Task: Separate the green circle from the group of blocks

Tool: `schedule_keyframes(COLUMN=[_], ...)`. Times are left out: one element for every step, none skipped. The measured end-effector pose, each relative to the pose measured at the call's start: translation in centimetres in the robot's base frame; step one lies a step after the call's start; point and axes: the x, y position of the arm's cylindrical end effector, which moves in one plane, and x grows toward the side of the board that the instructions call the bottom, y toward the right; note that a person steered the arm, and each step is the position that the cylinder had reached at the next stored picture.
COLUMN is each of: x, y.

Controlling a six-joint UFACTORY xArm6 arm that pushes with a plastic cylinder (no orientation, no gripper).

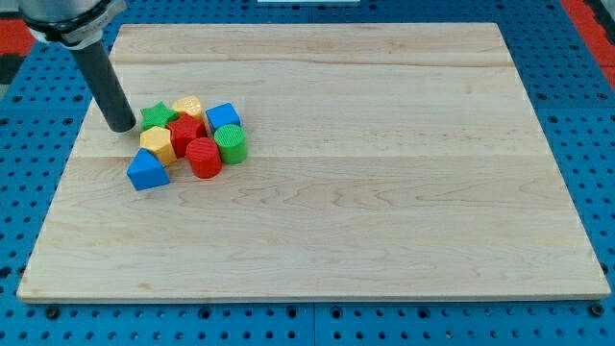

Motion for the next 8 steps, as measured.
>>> schedule_keyframes(x=[0.0,0.1,1.7,4.7,5.1,4.4,4.1,3.3], y=[2.3,5.2,6.5,6.6,10.1,15.7,18.7,21.9])
